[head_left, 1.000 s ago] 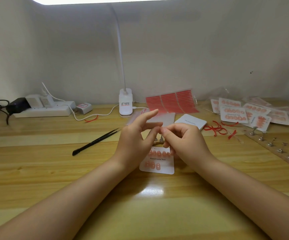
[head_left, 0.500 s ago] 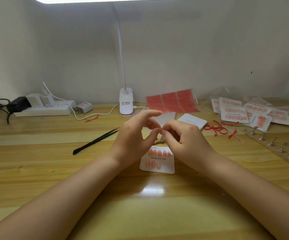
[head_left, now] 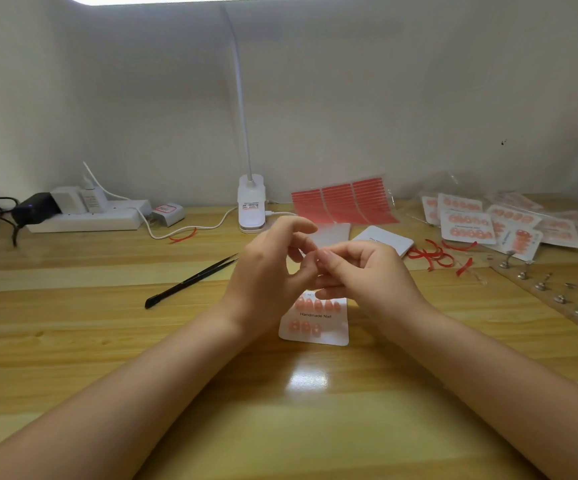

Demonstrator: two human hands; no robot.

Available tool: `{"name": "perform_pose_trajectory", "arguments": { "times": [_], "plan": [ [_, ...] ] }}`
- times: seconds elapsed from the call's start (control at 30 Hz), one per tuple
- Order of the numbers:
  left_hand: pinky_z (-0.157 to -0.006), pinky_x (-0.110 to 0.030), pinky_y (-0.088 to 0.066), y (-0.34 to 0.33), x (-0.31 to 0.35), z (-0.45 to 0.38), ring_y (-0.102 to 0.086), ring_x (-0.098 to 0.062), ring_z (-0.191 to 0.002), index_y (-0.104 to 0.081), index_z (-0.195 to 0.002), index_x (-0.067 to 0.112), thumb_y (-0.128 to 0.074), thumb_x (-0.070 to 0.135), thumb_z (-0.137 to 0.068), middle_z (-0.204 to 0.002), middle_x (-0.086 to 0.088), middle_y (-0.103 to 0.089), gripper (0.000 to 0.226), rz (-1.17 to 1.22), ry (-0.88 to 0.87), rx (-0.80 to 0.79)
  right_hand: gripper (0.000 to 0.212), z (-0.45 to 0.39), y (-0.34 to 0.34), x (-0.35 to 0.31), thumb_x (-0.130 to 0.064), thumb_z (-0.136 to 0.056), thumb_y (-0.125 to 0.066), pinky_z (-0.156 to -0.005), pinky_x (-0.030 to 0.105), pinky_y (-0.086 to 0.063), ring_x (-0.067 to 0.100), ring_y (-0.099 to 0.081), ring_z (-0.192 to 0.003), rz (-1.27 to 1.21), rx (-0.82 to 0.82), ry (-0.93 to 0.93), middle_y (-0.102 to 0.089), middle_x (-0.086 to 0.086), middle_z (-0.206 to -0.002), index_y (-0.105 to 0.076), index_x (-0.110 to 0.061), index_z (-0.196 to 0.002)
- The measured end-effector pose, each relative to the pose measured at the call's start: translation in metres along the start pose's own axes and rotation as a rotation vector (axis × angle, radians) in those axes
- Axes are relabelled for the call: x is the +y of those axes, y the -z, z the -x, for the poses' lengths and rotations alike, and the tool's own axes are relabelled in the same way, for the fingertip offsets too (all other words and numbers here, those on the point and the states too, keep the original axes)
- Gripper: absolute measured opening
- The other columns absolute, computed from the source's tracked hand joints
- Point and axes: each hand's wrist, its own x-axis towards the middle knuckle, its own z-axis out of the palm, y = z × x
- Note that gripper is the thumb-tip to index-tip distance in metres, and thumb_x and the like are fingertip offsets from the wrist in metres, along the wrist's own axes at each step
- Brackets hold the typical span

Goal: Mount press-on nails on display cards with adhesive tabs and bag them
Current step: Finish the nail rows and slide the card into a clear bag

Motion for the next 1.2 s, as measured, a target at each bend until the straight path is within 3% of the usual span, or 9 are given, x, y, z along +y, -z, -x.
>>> {"name": "perform_pose_trajectory", "arguments": {
  "times": [0.33,0.43,0.57,0.7,0.83,0.97,1.1,1.2],
  "plan": [
    [-0.065,-0.035,-0.053,-0.001,0.009,0.002,-0.065,-0.021,-0.069,-0.063,-0.105,-0.004,-0.072,-0.002,-0.081,-0.082,-0.007,-0.070,0.027,-0.047,0.021,-0.015,0.014,0.002,-0.006,0.003,-0.010,-0.093,-0.060,-0.062,0.028,-0.060,0.022,-0.073,-0.071,-0.023,0.087,-0.054,-0.074,0.013,-0.078,-0.072,-0.004,-0.090],
    [-0.066,-0.031,-0.051,-0.002,0.010,0.002,-0.065,-0.018,-0.070,-0.064,-0.104,-0.002,-0.073,0.000,-0.081,-0.082,-0.005,-0.071,0.024,-0.037,0.068,0.000,0.016,0.002,-0.005,0.003,-0.010,-0.093,-0.060,-0.063,0.028,-0.060,0.023,-0.073,-0.070,-0.018,0.086,-0.040,-0.074,0.013,-0.076,-0.073,-0.009,-0.084],
    [-0.069,-0.025,-0.052,-0.006,0.011,0.003,-0.063,-0.009,-0.073,-0.064,-0.103,0.004,-0.072,0.003,-0.083,-0.084,0.000,-0.070,0.022,0.083,0.227,0.028,0.015,0.003,-0.004,0.005,-0.009,-0.093,-0.061,-0.065,0.028,-0.060,0.020,-0.073,-0.069,-0.010,0.101,-0.007,-0.074,0.012,-0.074,-0.073,-0.011,-0.084],
    [-0.066,-0.020,-0.054,-0.006,0.009,0.000,-0.068,-0.006,-0.075,-0.061,-0.101,0.012,-0.071,0.006,-0.085,-0.084,0.000,-0.069,0.019,0.284,0.433,0.058,0.013,0.002,-0.003,0.005,-0.006,-0.090,-0.065,-0.067,0.025,-0.059,0.019,-0.074,-0.076,-0.056,0.101,0.056,-0.075,0.008,-0.081,-0.069,-0.010,-0.102],
    [-0.061,-0.015,-0.052,-0.004,0.011,-0.002,-0.068,-0.006,-0.070,-0.060,-0.099,0.014,-0.071,0.004,-0.085,-0.079,0.001,-0.070,0.021,0.306,0.447,0.076,0.023,0.002,-0.001,0.007,-0.004,-0.089,-0.066,-0.075,0.026,-0.059,0.013,-0.073,-0.079,0.099,0.082,0.160,-0.075,0.003,-0.087,-0.069,-0.010,-0.111],
    [-0.059,-0.015,-0.051,-0.004,0.013,-0.002,-0.067,-0.007,-0.066,-0.060,-0.097,0.015,-0.069,0.001,-0.082,-0.076,0.002,-0.069,0.023,0.311,0.466,0.083,0.029,0.007,-0.002,0.007,-0.004,-0.087,-0.068,-0.075,0.019,-0.057,0.003,-0.070,-0.080,0.347,0.091,0.378,-0.072,-0.010,-0.088,-0.069,-0.022,-0.110],
    [-0.061,-0.017,-0.053,-0.007,0.015,-0.001,-0.066,-0.005,-0.068,-0.062,-0.097,0.016,-0.070,0.003,-0.081,-0.077,0.002,-0.069,0.023,0.329,0.505,0.086,0.022,0.005,0.001,0.009,0.001,-0.084,-0.069,-0.070,0.029,-0.056,0.013,-0.069,-0.075,0.671,0.163,0.692,-0.074,0.005,-0.083,-0.073,-0.007,-0.105],
    [-0.059,-0.013,-0.050,-0.008,0.015,0.000,-0.068,-0.003,-0.069,-0.063,-0.098,0.017,-0.071,0.004,-0.082,-0.077,0.004,-0.070,0.022,0.373,0.547,0.087,0.021,0.003,0.003,0.010,0.003,-0.083,-0.070,-0.069,0.024,-0.053,0.014,-0.068,-0.073,0.749,0.181,0.773,-0.074,0.008,-0.082,-0.073,-0.003,-0.103]
  ]
}}
